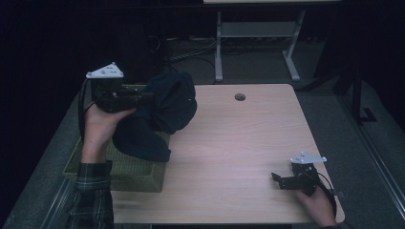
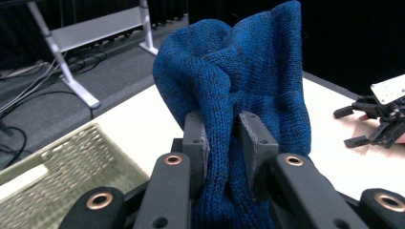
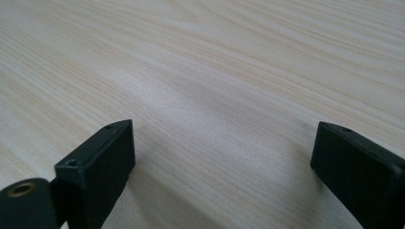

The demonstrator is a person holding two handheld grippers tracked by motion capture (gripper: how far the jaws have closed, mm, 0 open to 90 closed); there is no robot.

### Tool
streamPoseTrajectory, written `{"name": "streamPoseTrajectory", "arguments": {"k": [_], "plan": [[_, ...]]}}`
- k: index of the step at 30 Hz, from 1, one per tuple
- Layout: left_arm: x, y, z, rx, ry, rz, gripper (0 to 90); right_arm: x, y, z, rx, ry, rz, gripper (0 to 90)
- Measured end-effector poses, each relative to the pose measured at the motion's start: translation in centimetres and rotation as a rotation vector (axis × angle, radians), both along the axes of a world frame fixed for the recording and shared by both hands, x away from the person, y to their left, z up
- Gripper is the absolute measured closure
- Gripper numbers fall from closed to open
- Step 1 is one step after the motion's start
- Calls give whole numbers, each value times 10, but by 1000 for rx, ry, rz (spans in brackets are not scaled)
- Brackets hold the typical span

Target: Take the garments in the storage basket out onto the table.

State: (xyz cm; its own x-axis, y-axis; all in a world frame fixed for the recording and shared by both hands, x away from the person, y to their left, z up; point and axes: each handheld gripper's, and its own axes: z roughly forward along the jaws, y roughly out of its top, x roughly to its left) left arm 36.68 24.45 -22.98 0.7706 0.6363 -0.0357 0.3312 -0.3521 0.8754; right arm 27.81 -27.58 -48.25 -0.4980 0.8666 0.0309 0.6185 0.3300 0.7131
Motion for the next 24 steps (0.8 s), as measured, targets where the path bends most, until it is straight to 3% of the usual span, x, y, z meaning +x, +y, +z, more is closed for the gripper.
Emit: {"name": "streamPoseTrajectory", "arguments": {"k": [8,18,24], "plan": [[2,-31,-6,-8,2,-53,746,0,0,0,0,0,0,73],[1,-79,-19,18,16,-132,746,0,0,0,0,0,0,73],[-2,-103,-29,10,26,-154,746,0,0,0,0,1,-1,73]]}}
